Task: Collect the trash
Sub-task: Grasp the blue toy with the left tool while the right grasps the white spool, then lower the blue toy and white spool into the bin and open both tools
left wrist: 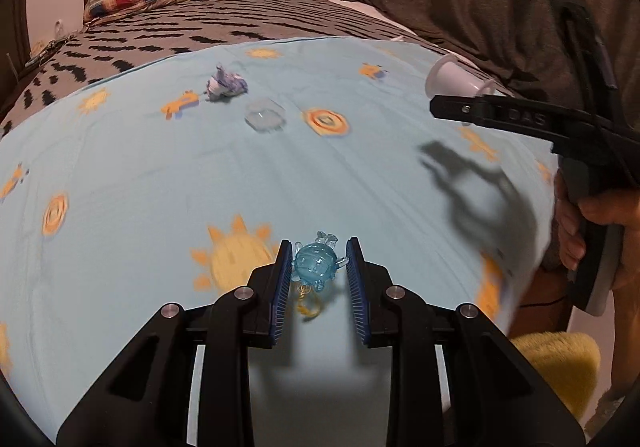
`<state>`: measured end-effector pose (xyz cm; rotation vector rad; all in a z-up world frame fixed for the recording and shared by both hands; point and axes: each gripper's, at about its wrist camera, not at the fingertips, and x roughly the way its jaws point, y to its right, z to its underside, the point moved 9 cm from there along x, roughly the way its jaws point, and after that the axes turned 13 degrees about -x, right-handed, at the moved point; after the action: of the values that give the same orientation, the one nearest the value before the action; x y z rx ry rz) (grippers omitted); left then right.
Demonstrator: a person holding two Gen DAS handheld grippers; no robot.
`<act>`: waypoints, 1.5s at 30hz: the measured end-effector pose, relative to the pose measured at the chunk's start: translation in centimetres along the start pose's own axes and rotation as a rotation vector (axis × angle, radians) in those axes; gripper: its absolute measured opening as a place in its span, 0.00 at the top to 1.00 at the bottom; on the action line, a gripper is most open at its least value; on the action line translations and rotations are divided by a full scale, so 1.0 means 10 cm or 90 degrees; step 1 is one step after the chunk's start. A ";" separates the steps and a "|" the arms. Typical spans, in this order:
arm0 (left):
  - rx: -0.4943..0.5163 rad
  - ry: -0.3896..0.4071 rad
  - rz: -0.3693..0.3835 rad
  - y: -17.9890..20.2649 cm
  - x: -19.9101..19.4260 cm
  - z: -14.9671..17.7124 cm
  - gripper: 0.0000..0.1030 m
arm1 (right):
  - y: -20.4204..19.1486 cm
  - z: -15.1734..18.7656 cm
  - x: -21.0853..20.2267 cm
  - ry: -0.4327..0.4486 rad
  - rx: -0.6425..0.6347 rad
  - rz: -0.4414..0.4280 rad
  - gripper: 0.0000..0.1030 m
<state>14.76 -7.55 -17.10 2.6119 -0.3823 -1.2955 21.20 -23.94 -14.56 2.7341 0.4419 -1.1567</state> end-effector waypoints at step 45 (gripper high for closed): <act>-0.039 -0.221 -0.021 -0.21 0.57 2.81 0.75 | -1.14 3.20 0.28 -0.257 0.095 -0.146 0.51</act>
<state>-4.17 -9.22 -38.73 2.3501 -0.3468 -1.7475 -2.28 -20.27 -39.02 2.5147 0.6442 -1.8175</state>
